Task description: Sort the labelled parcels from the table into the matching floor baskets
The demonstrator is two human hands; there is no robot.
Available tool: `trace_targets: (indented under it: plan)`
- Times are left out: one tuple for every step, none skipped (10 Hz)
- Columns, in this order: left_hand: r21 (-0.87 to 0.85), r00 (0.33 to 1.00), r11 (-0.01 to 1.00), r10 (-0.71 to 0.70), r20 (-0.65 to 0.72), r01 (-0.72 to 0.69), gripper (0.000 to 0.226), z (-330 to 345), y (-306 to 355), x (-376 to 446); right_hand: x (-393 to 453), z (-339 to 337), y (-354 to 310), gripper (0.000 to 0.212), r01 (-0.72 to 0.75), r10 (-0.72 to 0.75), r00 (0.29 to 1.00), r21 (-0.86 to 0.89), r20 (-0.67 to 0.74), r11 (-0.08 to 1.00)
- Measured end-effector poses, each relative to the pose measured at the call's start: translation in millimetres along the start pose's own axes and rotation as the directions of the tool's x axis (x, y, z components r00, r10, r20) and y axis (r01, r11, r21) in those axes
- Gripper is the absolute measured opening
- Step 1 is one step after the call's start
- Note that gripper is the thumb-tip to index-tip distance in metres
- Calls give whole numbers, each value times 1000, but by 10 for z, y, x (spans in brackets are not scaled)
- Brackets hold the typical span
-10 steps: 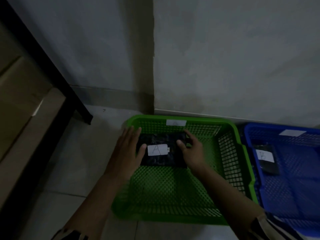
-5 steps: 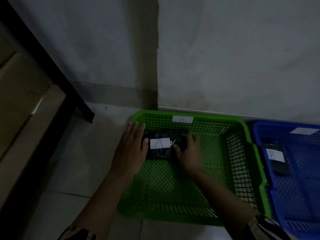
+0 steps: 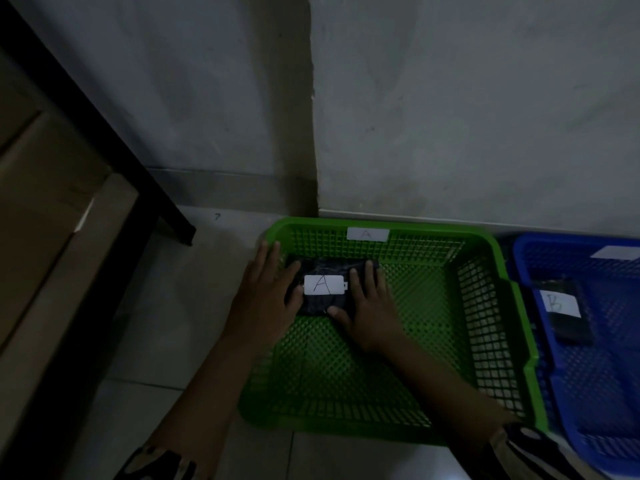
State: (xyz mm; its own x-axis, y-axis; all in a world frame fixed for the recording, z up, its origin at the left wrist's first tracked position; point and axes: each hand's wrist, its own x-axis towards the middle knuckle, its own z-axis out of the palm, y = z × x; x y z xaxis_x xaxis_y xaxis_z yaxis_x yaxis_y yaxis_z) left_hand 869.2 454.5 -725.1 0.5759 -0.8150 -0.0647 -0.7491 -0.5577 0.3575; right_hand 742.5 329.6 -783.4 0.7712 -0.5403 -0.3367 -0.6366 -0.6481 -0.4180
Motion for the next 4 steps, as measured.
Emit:
trace_targets:
  plan:
    - [35,999,999,-16,46,14,49,-28,-12,3,-20,-60,37,75,20,-18,1000,59,-23,998]
    - [15,995,997,-71,71,70,53,-168,57,-101,-201,-260,56,72,2,5,998,118,-63,993]
    - [-12,989,996,-91,119,93,53,-483,238,-271,-510,-643,13,71,-30,34,999,126,-33,992]
    - [40,982,996,-90,165,84,54,-898,522,-437,-871,-1163,-134,69,-69,75,997,230,-14,971]
